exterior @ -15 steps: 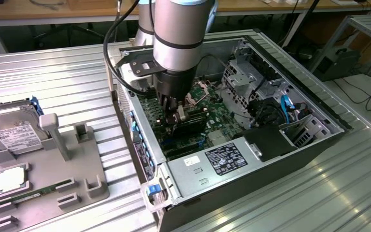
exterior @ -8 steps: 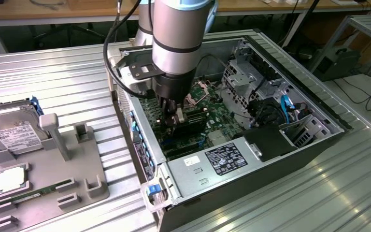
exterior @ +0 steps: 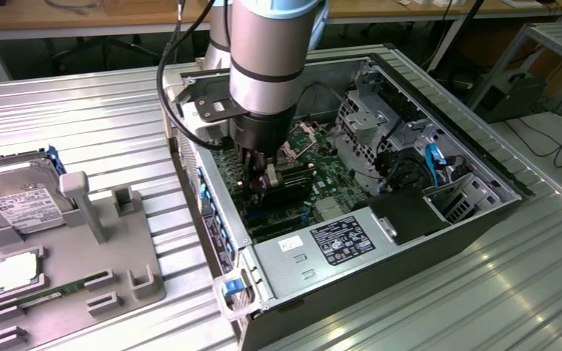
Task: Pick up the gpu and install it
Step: 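Press down on the gpu until it lock into place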
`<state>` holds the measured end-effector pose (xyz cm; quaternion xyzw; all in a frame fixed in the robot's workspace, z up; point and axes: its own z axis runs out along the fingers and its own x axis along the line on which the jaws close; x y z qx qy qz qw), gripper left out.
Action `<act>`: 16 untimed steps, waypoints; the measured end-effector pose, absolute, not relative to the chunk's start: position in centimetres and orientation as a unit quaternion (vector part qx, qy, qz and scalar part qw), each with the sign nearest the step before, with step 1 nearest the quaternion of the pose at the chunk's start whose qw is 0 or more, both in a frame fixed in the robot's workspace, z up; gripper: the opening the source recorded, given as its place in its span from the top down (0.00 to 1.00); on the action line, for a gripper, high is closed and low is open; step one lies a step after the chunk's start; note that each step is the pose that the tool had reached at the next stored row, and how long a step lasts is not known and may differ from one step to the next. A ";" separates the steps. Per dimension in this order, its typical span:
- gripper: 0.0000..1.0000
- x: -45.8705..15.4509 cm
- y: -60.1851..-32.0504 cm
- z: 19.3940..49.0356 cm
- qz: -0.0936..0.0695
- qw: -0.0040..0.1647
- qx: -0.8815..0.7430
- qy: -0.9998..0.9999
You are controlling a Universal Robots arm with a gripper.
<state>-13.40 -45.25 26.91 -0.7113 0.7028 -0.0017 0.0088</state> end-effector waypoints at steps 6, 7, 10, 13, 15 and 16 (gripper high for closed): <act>0.89 -13.4 -45.2 27.2 -0.002 0.010 -0.711 0.703; 0.89 -13.4 -45.2 27.3 -0.002 0.010 -0.711 0.703; 0.89 -13.4 -45.2 27.6 -0.002 0.009 -0.711 0.703; 0.89 -13.4 -45.2 27.7 -0.002 0.009 -0.711 0.703; 0.89 -13.4 -45.2 27.8 -0.002 0.009 -0.711 0.703; 0.89 -13.4 -45.2 27.8 -0.002 0.009 -0.711 0.703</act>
